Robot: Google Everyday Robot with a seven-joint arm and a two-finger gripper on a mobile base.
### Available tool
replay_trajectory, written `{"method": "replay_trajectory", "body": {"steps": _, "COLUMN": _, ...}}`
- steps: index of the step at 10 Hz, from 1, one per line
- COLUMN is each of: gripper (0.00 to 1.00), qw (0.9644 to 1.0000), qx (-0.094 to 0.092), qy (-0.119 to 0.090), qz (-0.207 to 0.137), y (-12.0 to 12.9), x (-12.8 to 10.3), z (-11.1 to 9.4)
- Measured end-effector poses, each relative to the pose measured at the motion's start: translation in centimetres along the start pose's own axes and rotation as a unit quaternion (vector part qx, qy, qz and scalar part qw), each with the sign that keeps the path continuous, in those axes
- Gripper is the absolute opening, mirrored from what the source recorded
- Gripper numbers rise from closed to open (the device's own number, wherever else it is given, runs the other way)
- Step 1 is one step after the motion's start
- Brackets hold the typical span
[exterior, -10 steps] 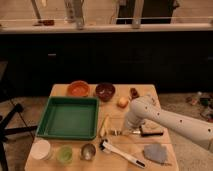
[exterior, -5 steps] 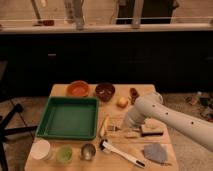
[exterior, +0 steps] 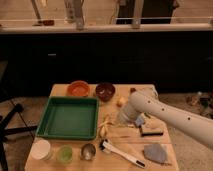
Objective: Place fork in tray
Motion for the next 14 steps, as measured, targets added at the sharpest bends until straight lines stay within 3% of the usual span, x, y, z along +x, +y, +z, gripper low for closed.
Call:
{"method": "replay_trajectory", "body": {"steps": 3, "gripper": 0.00, "qw": 0.9989, "qx": 0.000, "qy": 0.004, "qz": -0.046, "y": -0.5, "x": -4.5, "z": -0.6}}
{"method": "replay_trajectory", "body": {"steps": 6, "gripper": 0.00, "qw": 0.9956, "qx": 0.001, "qy": 0.014, "qz": -0.093, "y": -0.5, "x": -8.9, "z": -1.2}}
{"method": "replay_trajectory", "body": {"steps": 9, "gripper": 0.00, "qw": 0.9931, "qx": -0.004, "qy": 0.021, "qz": -0.116, "y": -0.3, "x": -11.2, "z": -0.8}}
{"method": "replay_trajectory", "body": {"steps": 12, "gripper": 0.00, "qw": 0.9899, "qx": -0.018, "qy": 0.023, "qz": -0.139, "y": -0.1, "x": -15.0, "z": 1.1}}
{"method": "replay_trajectory", "body": {"steps": 14, "gripper": 0.00, "qw": 0.9894, "qx": -0.022, "qy": 0.024, "qz": -0.142, "y": 0.0, "x": -15.4, "z": 1.4}}
